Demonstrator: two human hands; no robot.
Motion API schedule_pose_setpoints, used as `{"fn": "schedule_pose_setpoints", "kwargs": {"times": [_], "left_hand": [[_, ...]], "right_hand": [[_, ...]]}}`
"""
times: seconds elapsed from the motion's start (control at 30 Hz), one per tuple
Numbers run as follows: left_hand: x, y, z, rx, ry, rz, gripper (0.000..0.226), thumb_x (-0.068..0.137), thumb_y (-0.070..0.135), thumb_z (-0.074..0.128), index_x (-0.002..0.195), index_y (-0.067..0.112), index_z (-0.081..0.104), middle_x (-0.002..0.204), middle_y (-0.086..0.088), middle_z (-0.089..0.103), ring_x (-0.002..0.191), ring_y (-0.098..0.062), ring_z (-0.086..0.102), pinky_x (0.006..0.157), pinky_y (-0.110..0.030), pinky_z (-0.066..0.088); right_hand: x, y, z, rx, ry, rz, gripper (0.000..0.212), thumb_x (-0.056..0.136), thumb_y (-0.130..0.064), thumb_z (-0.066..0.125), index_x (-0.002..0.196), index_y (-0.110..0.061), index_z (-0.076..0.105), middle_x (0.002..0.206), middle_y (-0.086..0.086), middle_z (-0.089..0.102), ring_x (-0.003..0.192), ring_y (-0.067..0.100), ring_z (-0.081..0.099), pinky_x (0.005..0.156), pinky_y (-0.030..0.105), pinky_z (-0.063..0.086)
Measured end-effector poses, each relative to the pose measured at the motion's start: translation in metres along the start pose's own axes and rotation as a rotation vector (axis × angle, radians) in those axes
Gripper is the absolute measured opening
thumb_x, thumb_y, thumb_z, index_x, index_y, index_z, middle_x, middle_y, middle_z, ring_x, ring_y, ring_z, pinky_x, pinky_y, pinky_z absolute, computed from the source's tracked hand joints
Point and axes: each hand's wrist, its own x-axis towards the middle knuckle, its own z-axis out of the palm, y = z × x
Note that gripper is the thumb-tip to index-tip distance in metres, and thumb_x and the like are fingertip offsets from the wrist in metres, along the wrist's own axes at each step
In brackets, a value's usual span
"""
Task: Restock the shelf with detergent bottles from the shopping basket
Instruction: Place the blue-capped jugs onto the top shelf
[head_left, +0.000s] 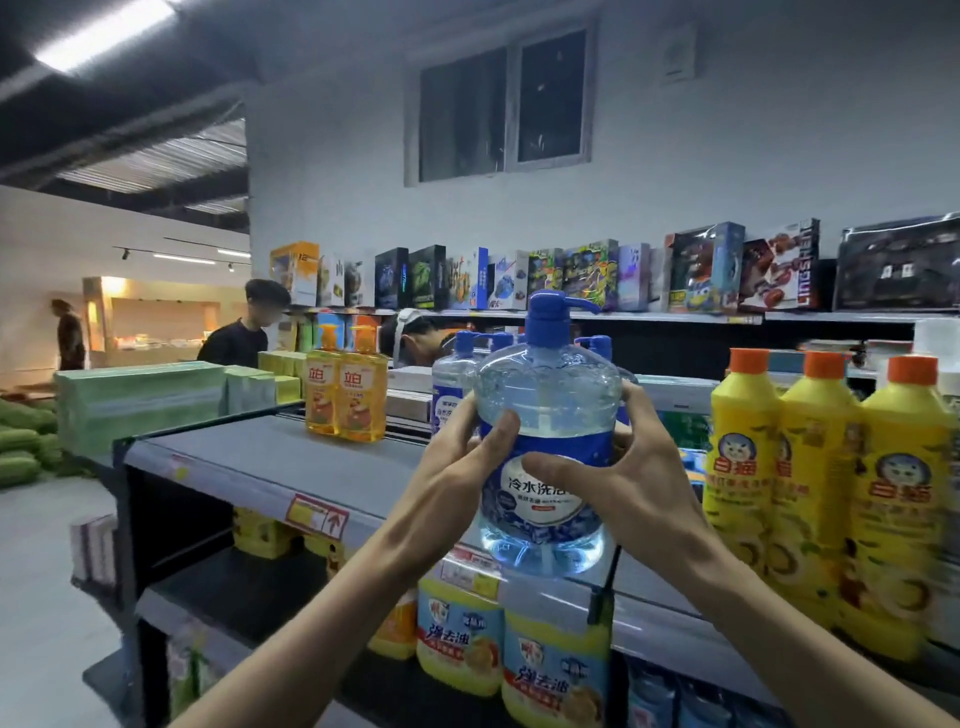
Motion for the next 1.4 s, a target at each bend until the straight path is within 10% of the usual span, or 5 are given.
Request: {"fn": "schedule_pose_setpoints", "kwargs": {"times": [0.6,0.87,1.1,1.4], "left_hand": [[0.074,-0.081,-0.024,-0.081,-0.172,-0.092,0.034,0.110,0.031,0.047,0.133,0.010,0.060,0.113,0.005,0.079,0.098,-0.004,0.076,0.067,-0.013,0.058],[0.074,-0.112,-0.043,0.172,-0.343,0.035,0.054,0.104,0.051,0.060,0.153,0.041,0.040,0.141,0.022,0.064,0.130,0.002,0.060,0.112,-0.032,0.048],[0.058,-0.143,-0.069,0.521,-0.441,0.078,0.039,0.102,0.036,0.066,0.139,0.042,0.056,0.122,0.023,0.070,0.105,0.001,0.068,0.096,-0.038,0.060],[0.090,-0.164,-0.050,0.701,-0.395,0.035,0.031,0.097,0.052,0.065,0.116,0.028,0.067,0.110,0.007,0.077,0.098,-0.015,0.072,0.091,-0.044,0.060]], "right_hand": [[0.032,0.064,0.008,-0.163,0.147,0.163,0.080,0.072,-0.021,0.097,0.138,-0.020,0.052,0.119,-0.002,0.079,0.108,0.014,0.076,0.092,0.041,0.064],[0.026,0.069,0.014,-0.298,0.092,0.300,0.082,0.070,-0.042,0.097,0.137,-0.029,0.051,0.122,-0.007,0.077,0.112,0.011,0.074,0.101,0.044,0.060],[-0.007,0.079,0.030,-0.648,0.132,0.454,0.087,0.059,-0.055,0.099,0.129,-0.041,0.048,0.111,-0.022,0.075,0.102,-0.007,0.070,0.092,0.020,0.055],[0.017,0.095,0.025,-0.800,0.177,0.498,0.077,0.070,-0.047,0.096,0.125,-0.032,0.046,0.119,-0.013,0.068,0.116,0.013,0.065,0.097,0.026,0.049]]}}
